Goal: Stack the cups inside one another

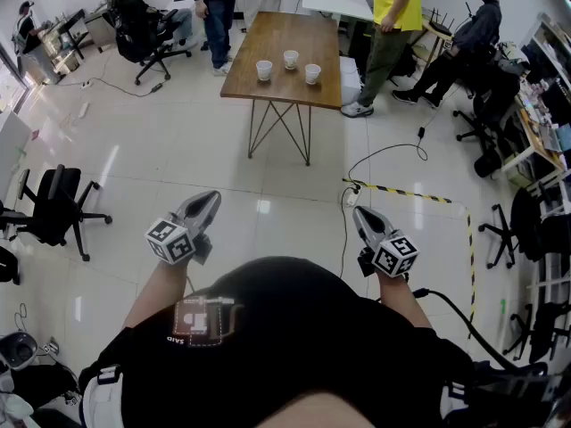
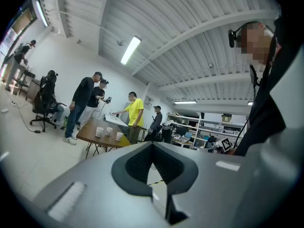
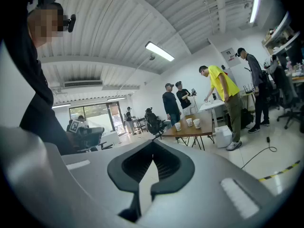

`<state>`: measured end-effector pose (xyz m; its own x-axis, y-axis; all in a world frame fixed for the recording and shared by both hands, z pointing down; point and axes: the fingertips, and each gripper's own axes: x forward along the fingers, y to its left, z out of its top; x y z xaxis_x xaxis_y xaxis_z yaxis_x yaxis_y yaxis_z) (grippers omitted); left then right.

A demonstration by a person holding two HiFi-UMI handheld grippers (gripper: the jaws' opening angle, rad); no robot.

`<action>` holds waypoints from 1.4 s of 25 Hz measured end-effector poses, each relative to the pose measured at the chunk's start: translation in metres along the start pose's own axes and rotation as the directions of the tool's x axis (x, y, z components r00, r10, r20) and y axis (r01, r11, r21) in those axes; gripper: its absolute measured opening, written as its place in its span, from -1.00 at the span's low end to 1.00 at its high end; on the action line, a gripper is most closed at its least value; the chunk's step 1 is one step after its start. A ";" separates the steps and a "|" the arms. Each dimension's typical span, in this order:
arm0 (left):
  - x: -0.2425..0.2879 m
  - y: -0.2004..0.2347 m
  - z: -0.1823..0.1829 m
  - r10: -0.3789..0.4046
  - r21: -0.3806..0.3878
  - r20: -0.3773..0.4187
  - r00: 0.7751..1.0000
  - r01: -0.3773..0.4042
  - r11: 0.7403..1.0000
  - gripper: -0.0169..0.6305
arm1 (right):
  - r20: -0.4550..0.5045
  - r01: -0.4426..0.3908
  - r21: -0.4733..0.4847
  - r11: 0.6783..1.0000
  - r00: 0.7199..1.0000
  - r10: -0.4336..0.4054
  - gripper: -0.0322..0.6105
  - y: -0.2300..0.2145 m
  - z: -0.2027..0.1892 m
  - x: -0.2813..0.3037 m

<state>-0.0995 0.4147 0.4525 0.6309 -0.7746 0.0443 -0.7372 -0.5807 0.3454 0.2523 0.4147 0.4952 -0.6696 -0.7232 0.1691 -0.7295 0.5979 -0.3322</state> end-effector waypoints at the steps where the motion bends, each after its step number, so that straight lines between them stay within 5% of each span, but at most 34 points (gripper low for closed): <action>1: 0.005 -0.007 -0.003 0.003 -0.002 0.000 1.000 -0.003 1.000 -0.97 | -0.005 -0.004 -0.005 1.000 1.000 0.004 -0.86 -0.005 -0.001 -0.005; 14: 0.041 -0.046 -0.020 0.037 -0.016 -0.002 0.999 -0.037 0.999 -0.97 | -0.072 -0.071 -0.048 0.996 0.995 0.068 -0.86 -0.050 0.001 -0.013; 20: 0.056 0.009 -0.009 0.036 -0.042 0.024 0.999 -0.035 0.999 -0.97 | -0.089 -0.071 -0.066 0.995 0.994 0.065 -0.86 -0.051 0.008 0.037; 35: 0.146 0.199 0.065 -0.204 0.037 -0.075 0.976 0.207 0.978 -0.97 | -0.014 0.131 -0.048 0.990 0.991 -0.132 -0.86 -0.059 0.073 0.217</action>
<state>-0.1697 0.1695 0.4671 0.7845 -0.6186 0.0432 -0.5988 -0.7376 0.3120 0.1602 0.1972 0.4840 -0.5697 -0.7906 0.2245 -0.8166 0.5140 -0.2626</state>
